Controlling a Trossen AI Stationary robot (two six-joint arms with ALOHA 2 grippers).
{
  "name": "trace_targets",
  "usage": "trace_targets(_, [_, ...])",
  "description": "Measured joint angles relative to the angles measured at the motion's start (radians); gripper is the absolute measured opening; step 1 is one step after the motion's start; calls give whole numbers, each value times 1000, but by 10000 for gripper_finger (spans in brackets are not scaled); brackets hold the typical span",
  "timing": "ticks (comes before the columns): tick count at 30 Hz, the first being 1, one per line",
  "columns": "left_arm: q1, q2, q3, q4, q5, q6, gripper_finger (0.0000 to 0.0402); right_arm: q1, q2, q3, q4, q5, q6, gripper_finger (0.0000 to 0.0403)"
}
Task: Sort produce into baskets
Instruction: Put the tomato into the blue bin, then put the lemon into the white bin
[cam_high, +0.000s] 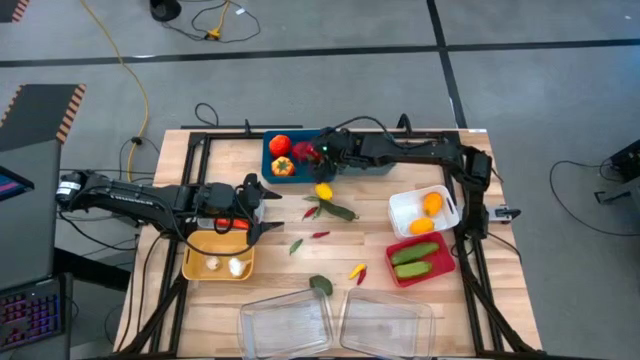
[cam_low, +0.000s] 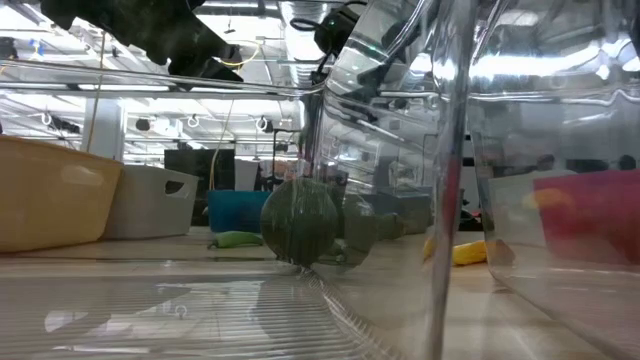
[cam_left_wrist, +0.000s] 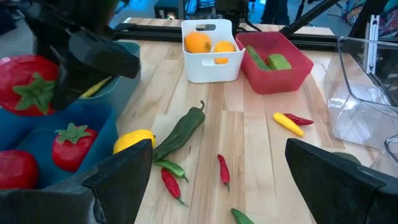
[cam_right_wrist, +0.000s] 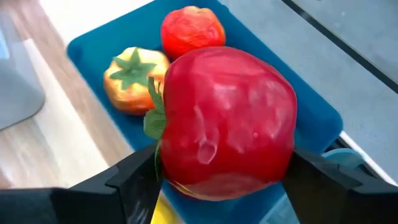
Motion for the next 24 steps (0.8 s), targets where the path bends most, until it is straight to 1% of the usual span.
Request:
trace_targets(6, [0, 0, 0, 0, 0, 0, 352, -29, 0, 0, 0, 0, 0, 355])
trace_targets(9, [0, 0, 0, 0, 0, 0, 352, -39, 0, 0, -4, -8, 0, 367])
trace_targets(12, [0, 0, 0, 0, 0, 0, 352, -40, -12, 0, -13, -53, 0, 369])
trace_targets(17, [0, 0, 0, -2, 0, 0, 352, -16, -76, 0, -42, -166, 1, 366])
trace_targets(21, [0, 0, 0, -3, 0, 1, 352, 31, -121, 0, -91, -241, 3, 365])
trace_targets(24, [0, 0, 0, -3, 0, 1, 352, 83, -139, 1, -157, -296, 40, 365])
